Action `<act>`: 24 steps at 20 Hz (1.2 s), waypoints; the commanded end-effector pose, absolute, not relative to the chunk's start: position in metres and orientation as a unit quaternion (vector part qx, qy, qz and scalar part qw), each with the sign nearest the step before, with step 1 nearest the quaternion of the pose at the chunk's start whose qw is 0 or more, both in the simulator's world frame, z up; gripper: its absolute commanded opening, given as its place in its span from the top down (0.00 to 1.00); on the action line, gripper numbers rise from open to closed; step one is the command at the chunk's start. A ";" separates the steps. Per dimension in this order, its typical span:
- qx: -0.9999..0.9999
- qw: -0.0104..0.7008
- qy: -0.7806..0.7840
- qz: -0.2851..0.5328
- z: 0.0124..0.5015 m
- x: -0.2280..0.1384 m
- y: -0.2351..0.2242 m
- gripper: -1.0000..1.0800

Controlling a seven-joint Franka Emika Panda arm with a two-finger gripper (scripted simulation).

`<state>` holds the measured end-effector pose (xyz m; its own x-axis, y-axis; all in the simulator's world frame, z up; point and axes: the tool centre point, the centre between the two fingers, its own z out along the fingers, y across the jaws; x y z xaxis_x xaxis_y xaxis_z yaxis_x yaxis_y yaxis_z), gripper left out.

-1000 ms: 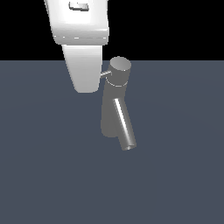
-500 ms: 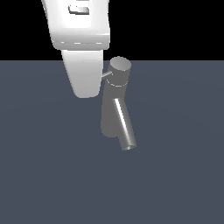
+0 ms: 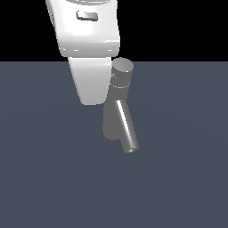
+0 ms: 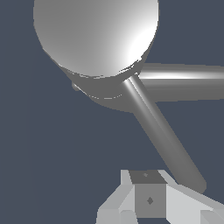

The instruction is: Turn on the faucet by rotating a designated handle.

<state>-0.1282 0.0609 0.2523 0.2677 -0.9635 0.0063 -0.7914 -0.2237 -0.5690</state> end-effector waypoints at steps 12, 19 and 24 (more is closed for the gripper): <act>-0.754 0.231 0.587 -0.182 0.240 -0.140 0.036 1.00; -0.754 0.231 0.587 -0.182 0.235 -0.145 0.028 1.00; -0.754 0.230 0.588 -0.182 0.232 -0.148 0.023 1.00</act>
